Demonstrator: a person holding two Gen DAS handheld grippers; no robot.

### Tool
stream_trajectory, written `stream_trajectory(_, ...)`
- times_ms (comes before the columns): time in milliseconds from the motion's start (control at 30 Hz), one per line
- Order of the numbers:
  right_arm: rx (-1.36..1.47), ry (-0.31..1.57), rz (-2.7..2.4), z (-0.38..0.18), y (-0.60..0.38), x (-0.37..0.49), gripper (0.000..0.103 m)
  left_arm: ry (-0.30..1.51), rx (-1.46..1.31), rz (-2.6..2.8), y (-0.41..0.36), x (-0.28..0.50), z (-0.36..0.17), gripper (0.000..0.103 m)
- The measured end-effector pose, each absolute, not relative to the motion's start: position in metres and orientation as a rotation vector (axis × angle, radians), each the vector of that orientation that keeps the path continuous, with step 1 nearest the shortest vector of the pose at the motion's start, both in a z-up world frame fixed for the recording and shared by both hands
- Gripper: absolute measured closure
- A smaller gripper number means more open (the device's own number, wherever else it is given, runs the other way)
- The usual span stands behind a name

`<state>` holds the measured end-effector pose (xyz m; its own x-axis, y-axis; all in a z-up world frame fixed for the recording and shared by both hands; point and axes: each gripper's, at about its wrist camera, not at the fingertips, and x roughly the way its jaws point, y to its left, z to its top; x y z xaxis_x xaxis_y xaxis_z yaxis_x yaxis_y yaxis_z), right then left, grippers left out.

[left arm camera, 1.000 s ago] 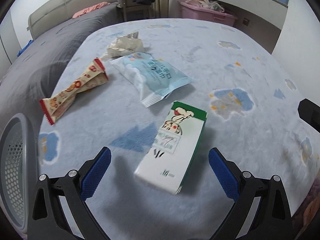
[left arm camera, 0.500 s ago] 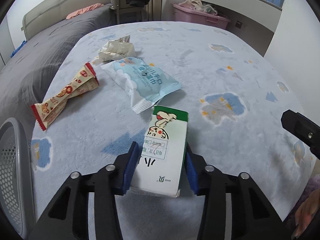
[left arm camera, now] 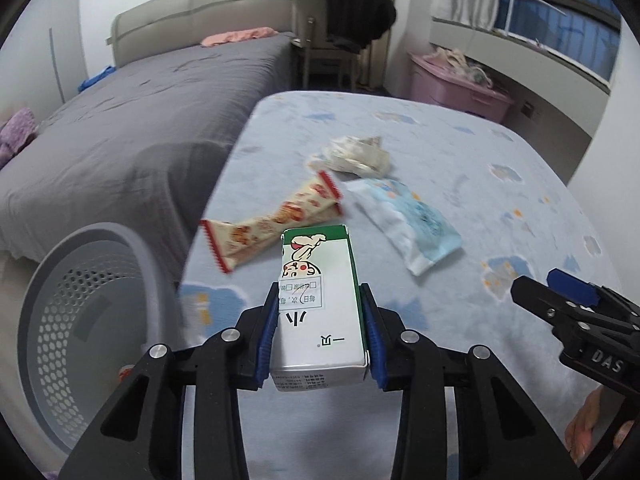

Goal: Collect trash
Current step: 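Grasp the blue baby-wipes packet with the right gripper while the left gripper holds the carton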

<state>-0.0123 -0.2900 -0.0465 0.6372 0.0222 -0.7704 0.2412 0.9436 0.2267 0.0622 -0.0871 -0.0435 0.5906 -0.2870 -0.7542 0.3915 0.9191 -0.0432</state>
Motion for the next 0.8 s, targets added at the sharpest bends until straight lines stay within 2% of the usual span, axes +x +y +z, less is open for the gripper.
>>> stream_trajectory(300, 0.210, 0.938, -0.018, -0.056, -0.263, 0.055, 0.028, 0.824, 0.086, -0.279, -0.043, 0.076, -0.036, 0.066)
stream_trajectory(367, 0.192, 0.946, -0.002, -0.058, -0.260, 0.068, 0.024, 0.821, 0.083, -0.265, -0.039, 0.078, -0.035, 0.066)
stream_trajectory(800, 0.138, 1.036, 0.020, -0.087, -0.263, 0.126, 0.024, 0.821, 0.083, -0.242, -0.037, 0.083, -0.036, 0.066)
